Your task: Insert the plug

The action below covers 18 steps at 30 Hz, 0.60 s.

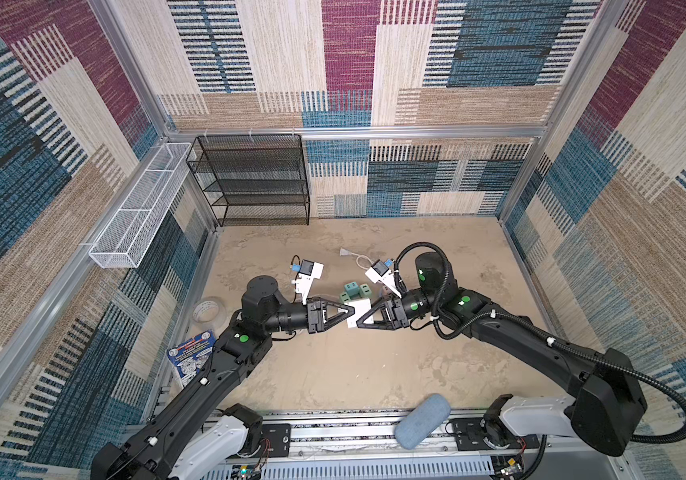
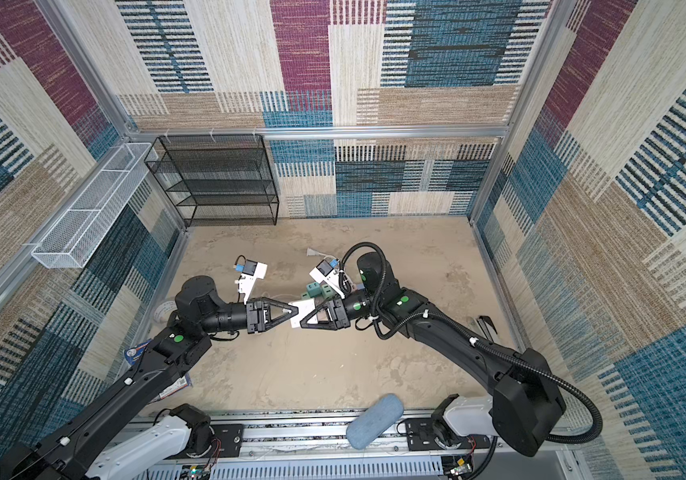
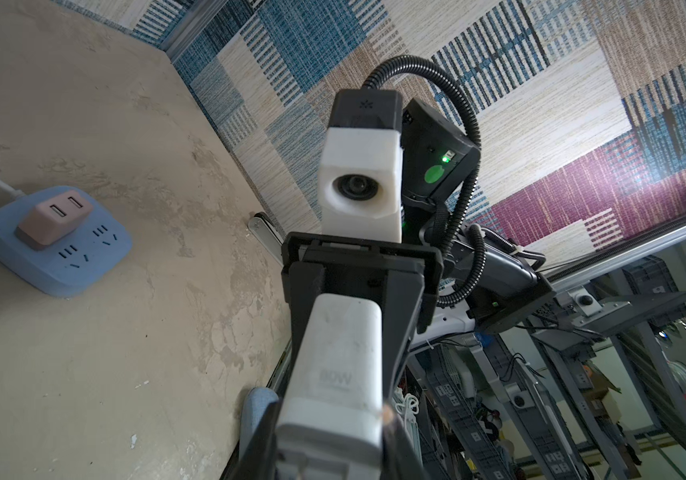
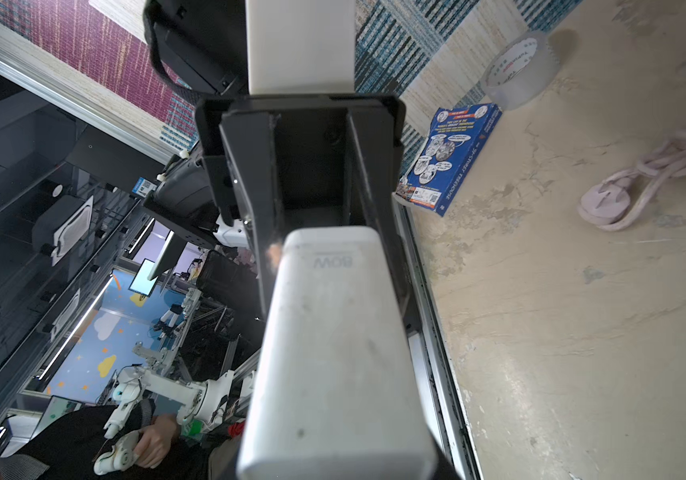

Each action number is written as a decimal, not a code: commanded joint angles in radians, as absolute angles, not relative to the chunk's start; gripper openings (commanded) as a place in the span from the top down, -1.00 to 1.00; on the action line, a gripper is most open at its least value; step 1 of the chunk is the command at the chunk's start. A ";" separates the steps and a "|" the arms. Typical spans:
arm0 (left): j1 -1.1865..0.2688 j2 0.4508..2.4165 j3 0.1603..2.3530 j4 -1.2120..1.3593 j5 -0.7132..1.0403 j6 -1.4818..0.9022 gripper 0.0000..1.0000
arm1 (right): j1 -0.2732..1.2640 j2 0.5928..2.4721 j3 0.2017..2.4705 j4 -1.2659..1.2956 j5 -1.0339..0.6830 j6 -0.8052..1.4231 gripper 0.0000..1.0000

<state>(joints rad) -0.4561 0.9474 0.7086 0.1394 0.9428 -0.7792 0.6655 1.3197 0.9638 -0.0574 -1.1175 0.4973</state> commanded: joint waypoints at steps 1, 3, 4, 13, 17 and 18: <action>-0.459 0.951 0.707 0.190 0.927 -0.815 0.78 | 0.670 1.315 0.948 0.035 -1.093 0.516 0.89; -0.460 0.947 0.701 0.195 0.916 -0.823 1.00 | 0.670 1.305 0.939 0.065 -1.089 0.516 0.68; -0.459 0.947 0.696 0.199 0.910 -0.828 1.00 | 0.671 1.298 0.934 0.075 -1.081 0.515 0.60; -0.460 0.933 0.602 0.445 0.887 -0.975 1.00 | 0.670 1.234 0.864 0.257 -0.990 0.640 0.04; -0.460 0.936 0.578 0.513 0.881 -1.011 1.00 | 0.670 1.224 0.849 0.343 -0.978 0.719 0.02; -0.460 0.934 0.577 0.515 0.879 -1.010 1.00 | 0.670 1.220 0.850 0.345 -0.970 0.724 0.02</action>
<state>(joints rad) -0.4610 0.9352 0.5846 0.4347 0.8986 -0.9707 0.6689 1.2335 0.8490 0.2043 -0.9886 0.6506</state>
